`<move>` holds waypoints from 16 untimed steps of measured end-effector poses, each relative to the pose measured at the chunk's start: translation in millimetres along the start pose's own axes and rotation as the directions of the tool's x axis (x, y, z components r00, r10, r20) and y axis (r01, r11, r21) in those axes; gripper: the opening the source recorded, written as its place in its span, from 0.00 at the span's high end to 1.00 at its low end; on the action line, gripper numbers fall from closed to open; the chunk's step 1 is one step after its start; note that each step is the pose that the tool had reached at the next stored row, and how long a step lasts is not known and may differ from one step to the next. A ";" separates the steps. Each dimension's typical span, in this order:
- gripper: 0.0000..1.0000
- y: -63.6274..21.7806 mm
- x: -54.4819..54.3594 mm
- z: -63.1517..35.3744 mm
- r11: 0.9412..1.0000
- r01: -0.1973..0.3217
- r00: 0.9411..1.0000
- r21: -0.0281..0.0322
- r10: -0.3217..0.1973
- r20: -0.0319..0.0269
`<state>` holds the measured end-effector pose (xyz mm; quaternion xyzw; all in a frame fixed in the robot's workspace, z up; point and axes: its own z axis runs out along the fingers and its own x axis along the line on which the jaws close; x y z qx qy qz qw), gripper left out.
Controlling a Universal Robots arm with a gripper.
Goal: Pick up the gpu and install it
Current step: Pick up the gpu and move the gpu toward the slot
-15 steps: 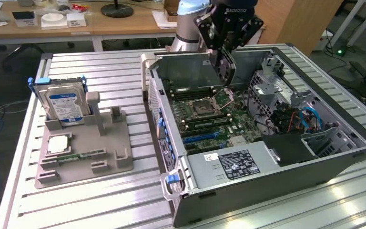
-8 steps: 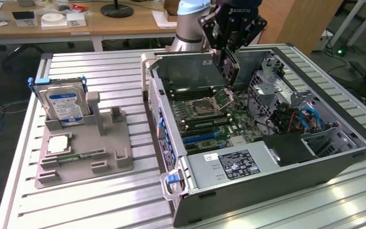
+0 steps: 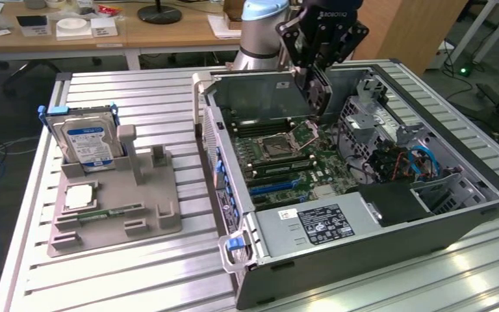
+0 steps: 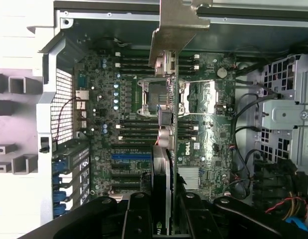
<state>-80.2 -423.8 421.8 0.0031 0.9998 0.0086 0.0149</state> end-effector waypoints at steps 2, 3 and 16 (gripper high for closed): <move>0.73 0.0 -2.7 0.1 1.000 0.000 1.000 0.000 0.000 0.000; 0.73 0.0 -4.4 0.2 1.000 0.001 1.000 0.000 -0.001 0.000; 0.73 0.1 -23.0 0.7 1.000 0.002 1.000 0.000 -0.002 0.000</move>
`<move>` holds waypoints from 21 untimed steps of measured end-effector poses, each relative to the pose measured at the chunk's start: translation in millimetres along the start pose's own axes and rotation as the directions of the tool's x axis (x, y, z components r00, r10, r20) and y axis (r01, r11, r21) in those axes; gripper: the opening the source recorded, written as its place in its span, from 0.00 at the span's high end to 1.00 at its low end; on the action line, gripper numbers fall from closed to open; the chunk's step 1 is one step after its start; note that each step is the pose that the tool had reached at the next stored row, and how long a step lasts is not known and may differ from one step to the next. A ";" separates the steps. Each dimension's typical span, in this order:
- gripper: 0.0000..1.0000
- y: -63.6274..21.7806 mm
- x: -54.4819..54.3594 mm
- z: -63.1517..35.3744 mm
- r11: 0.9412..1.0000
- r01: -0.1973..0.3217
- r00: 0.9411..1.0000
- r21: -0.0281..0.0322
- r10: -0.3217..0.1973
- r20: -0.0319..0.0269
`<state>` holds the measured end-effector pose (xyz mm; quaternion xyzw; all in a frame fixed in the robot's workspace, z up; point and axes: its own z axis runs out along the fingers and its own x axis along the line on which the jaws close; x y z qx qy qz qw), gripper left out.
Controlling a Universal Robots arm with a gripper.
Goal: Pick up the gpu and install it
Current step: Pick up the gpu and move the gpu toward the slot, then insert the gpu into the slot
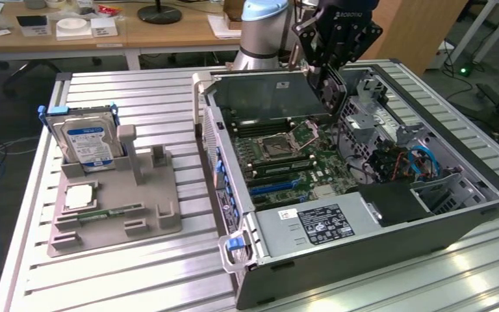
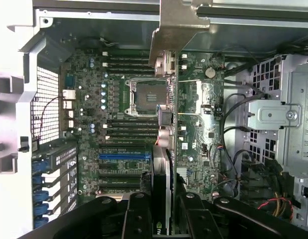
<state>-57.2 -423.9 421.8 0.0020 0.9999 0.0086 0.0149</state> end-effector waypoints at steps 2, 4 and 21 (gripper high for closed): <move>0.73 0.0 0.0 0.0 1.000 0.000 1.000 0.000 0.000 0.000; 0.73 0.1 0.0 0.0 1.000 0.000 1.000 0.000 0.000 0.000; 0.73 0.1 -0.1 0.0 0.999 0.042 0.999 -0.001 -0.042 -0.001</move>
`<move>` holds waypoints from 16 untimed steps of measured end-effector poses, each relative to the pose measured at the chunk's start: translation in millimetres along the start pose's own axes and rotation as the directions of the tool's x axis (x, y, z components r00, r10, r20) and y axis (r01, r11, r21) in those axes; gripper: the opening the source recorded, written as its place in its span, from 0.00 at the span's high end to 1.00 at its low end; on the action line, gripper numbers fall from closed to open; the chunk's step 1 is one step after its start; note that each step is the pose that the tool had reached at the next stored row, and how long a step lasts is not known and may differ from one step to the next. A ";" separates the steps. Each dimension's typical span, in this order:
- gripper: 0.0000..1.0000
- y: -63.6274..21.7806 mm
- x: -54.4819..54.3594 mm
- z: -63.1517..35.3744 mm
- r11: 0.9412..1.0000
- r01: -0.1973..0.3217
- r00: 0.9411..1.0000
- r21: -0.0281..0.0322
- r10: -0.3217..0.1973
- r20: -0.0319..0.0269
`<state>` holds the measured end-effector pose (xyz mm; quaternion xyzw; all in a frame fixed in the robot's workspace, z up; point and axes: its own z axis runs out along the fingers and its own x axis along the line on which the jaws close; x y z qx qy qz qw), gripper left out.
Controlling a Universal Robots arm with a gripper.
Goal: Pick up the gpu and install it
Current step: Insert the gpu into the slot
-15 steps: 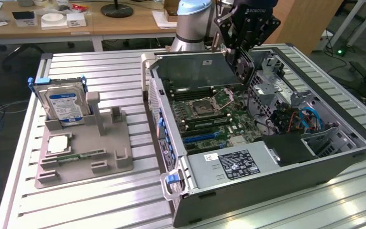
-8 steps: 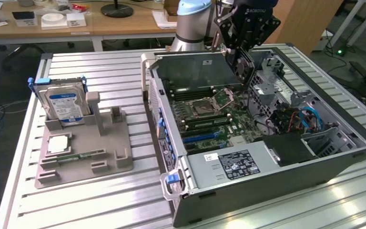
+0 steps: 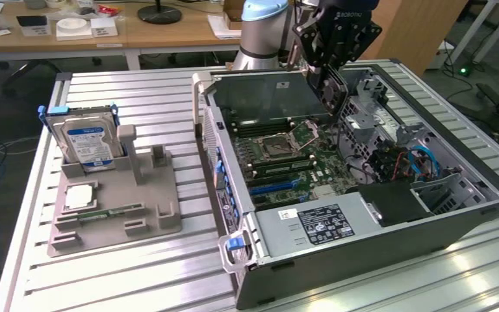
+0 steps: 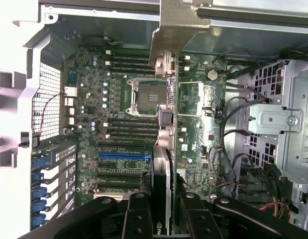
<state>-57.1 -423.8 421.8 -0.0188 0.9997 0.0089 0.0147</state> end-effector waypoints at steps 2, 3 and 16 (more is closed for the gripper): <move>0.73 -0.1 0.0 0.0 1.000 0.007 1.000 0.000 -0.007 0.000; 0.73 -0.1 0.0 0.0 1.000 0.010 1.000 0.000 -0.010 0.000; 0.73 -0.6 0.0 0.0 0.997 0.081 0.997 -0.002 -0.081 -0.001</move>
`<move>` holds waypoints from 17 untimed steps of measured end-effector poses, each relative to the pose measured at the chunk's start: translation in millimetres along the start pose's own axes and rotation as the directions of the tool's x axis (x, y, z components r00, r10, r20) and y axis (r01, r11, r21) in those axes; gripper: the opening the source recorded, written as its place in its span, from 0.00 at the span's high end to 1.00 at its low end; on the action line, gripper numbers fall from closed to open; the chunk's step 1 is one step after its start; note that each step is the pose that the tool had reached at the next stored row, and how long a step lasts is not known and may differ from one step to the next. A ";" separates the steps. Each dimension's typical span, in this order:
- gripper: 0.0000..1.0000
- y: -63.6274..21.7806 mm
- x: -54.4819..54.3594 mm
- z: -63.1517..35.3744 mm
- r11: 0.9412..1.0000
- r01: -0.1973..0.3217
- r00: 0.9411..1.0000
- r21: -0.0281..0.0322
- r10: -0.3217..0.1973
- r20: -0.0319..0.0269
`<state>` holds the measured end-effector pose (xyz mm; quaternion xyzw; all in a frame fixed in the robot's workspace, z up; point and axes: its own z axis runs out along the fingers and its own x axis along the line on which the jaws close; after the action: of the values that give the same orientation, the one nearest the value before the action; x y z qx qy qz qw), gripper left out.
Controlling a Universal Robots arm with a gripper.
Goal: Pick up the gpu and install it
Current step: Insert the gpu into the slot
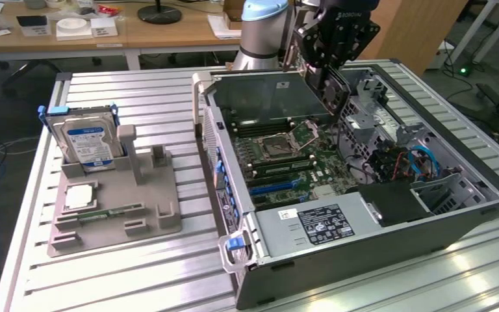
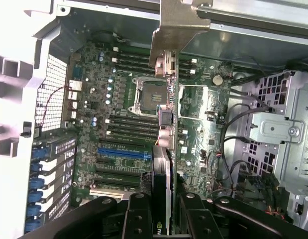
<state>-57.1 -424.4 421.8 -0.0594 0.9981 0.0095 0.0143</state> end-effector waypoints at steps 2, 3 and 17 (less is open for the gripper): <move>0.73 0.0 0.0 0.0 1.000 0.011 1.000 0.000 -0.011 0.000; 0.73 -0.1 0.0 0.0 1.000 0.017 1.000 0.000 -0.017 0.000; 0.73 -0.6 0.1 0.0 0.993 0.115 0.993 -0.004 -0.115 -0.002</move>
<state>-57.2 -425.0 421.8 -0.1169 0.9930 0.0103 0.0137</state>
